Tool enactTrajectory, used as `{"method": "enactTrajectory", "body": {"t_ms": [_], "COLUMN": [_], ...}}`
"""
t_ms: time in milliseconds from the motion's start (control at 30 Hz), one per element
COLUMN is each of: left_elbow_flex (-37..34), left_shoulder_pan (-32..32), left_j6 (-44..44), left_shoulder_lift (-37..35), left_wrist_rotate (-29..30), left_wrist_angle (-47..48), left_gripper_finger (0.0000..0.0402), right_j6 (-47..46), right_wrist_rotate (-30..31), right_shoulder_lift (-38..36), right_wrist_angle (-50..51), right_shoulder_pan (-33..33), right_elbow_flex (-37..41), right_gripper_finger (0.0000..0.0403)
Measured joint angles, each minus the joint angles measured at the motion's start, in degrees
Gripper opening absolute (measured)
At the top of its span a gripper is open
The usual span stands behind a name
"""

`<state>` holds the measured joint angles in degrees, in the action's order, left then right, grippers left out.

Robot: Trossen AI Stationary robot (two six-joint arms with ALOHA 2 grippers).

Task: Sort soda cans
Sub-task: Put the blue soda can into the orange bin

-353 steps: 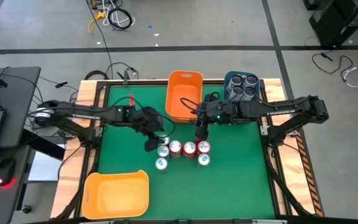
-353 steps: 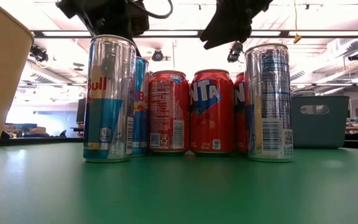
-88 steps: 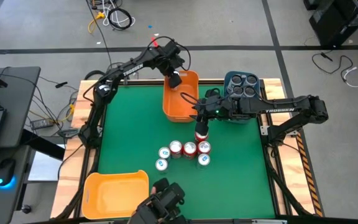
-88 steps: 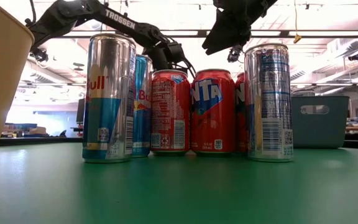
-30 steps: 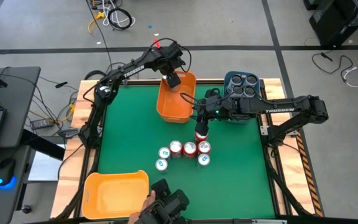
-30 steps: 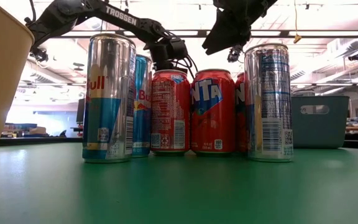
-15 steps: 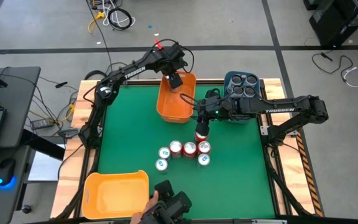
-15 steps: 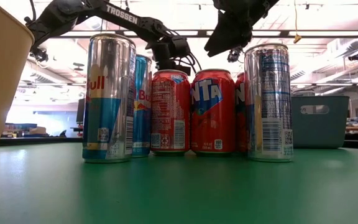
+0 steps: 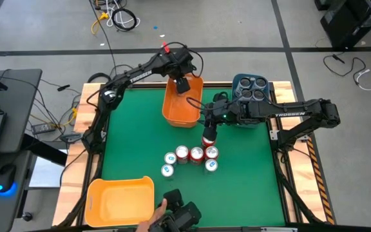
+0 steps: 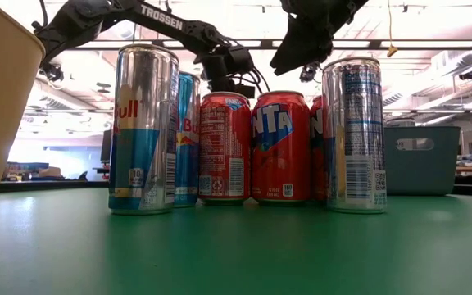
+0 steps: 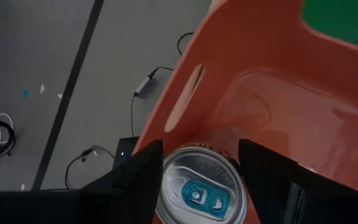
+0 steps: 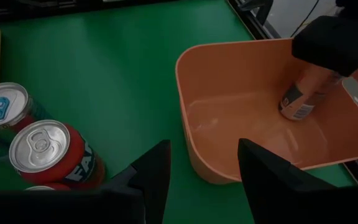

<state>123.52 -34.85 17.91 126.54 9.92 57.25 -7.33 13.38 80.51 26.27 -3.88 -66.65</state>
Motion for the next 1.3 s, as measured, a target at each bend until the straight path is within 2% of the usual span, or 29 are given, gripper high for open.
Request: {"method": "enactTrajectory", "body": {"t_ms": [367, 633, 767, 900, 1067, 1167, 1300], "left_elbow_flex": [1.1, 11.6, 9.3, 9.3, 9.3, 9.3, 9.2], "left_shoulder_pan": [1.0, 2.0, 3.5, 4.4, 6.1, 8.1, 11.8], "left_j6": [0.1, 0.1, 2.7, 2.2, -1.9, -3.9, -5.1], "left_shoulder_lift": [-0.4, -0.6, -5.8, -10.2, -16.0, -17.4, -17.4], "left_wrist_rotate": [0.4, 0.5, -0.6, -6.0, -13.6, -15.2, -15.0], "left_wrist_angle": [1.0, 8.0, 11.5, 16.8, 19.2, 21.7, 29.0], "left_gripper_finger": [0.0213, 0.0213, 0.0207, 0.0168, 0.0079, 0.0022, 0.0009], "right_j6": [0.0, 0.0, 0.4, 1.7, 2.5, 2.6, 3.1], "right_wrist_rotate": [0.0, 0.0, 0.0, 0.0, 0.0, 0.0, 0.0], "right_shoulder_lift": [0.0, 0.0, 0.0, 0.0, 0.0, 0.0, 0.0], "right_wrist_angle": [0.4, 0.4, 0.5, 0.6, 0.5, 0.5, 0.5], "right_shoulder_pan": [0.0, 0.3, 1.0, 2.0, 3.0, 3.6, 4.4], "right_elbow_flex": [0.0, 0.0, 0.0, 0.0, 0.0, 0.0, 0.0], "right_gripper_finger": [0.0188, 0.0222, 0.0236, 0.0243, 0.0247, 0.0246, 0.0245]}}
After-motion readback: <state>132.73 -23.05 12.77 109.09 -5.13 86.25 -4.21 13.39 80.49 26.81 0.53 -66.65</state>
